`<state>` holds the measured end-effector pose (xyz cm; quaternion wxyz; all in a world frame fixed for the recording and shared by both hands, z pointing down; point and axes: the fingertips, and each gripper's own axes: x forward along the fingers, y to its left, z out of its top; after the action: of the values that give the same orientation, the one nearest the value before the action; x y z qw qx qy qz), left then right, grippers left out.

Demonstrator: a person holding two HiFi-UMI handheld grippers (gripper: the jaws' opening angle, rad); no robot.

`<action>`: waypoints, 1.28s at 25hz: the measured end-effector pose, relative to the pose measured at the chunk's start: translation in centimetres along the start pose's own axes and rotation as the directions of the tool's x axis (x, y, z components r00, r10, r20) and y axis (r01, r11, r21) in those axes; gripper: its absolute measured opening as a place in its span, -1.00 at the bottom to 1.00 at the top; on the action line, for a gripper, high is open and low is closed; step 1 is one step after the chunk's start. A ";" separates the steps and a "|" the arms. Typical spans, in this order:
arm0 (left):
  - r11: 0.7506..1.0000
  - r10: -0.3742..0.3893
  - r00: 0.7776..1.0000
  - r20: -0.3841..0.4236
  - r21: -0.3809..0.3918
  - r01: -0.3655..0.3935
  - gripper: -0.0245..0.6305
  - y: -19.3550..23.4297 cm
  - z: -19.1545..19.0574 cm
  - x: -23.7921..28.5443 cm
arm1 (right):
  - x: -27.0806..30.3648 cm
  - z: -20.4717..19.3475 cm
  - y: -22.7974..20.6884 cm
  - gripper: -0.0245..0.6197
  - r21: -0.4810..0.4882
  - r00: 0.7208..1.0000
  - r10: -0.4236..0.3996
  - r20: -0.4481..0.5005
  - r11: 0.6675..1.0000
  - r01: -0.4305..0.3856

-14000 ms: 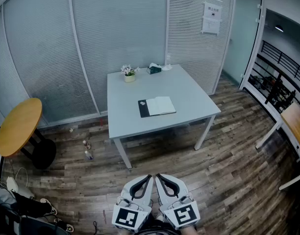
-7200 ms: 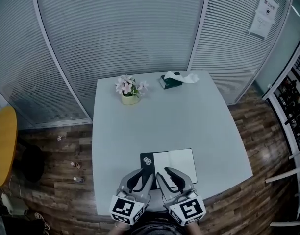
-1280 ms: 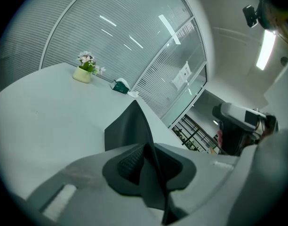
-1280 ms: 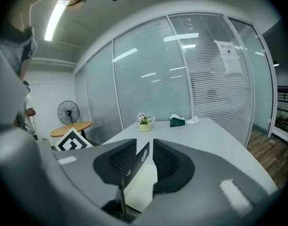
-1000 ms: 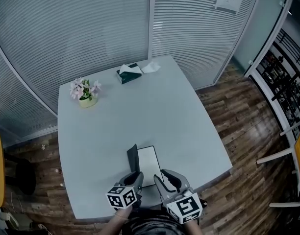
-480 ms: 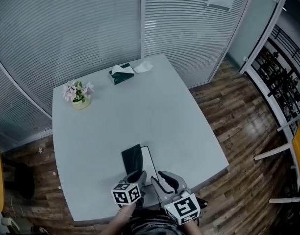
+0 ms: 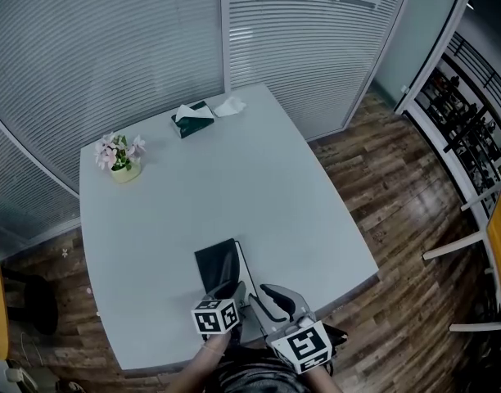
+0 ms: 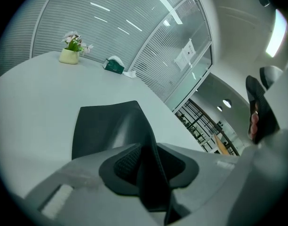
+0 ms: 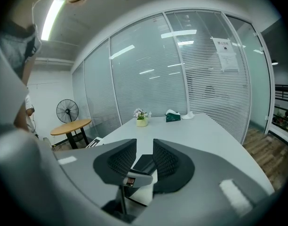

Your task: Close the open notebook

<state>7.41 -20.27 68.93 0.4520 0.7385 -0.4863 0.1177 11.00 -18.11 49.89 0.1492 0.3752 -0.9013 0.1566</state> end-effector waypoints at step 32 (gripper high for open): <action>0.995 -0.054 0.998 0.039 -0.077 0.057 -0.46 -0.2 -1.3 1.8 | 2.1 -1.5 -0.4 -0.58 -0.015 0.994 0.096 -0.043 0.995 -0.096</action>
<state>8.83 -20.35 70.66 0.4747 0.7356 -0.4779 0.0724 10.11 -19.10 52.14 0.1639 0.3268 -0.9162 0.1640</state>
